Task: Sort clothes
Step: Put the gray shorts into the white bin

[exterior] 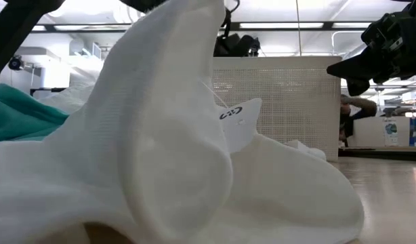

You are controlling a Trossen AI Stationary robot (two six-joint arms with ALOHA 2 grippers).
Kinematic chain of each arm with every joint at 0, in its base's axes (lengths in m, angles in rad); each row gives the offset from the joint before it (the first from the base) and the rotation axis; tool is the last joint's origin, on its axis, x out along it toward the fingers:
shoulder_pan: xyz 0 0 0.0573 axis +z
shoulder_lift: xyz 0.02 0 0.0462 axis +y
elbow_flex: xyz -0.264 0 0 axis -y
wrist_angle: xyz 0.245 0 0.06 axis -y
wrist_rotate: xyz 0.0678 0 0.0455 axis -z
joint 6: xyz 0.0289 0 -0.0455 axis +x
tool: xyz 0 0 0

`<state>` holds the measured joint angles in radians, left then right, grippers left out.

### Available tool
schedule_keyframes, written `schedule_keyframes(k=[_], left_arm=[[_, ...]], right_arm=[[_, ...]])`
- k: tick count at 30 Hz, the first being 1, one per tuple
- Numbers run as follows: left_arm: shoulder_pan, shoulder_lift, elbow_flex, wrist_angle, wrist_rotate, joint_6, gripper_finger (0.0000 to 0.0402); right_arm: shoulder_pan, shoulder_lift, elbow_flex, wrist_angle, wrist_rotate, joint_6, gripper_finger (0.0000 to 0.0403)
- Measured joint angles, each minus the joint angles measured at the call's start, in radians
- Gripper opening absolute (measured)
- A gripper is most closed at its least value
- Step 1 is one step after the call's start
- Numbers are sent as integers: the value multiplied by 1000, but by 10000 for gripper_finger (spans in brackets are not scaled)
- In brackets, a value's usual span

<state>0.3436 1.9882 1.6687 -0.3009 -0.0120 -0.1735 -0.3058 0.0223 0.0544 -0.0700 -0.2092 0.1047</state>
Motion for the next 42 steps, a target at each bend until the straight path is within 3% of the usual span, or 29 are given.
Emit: schedule_keyframes(k=[28, 36, 42], left_arm=[[11, 1, -67, 48, 90, -29, 0], [-20, -22, 27, -23, 87, 67, 0], [-50, -39, 170, -185, 9, 109, 0]], right_arm=[[0, 0, 0, 0, 0, 0, 0], [0, 0, 0, 0, 0, 0, 0], [0, 0, 0, 0, 0, 0, 0]])
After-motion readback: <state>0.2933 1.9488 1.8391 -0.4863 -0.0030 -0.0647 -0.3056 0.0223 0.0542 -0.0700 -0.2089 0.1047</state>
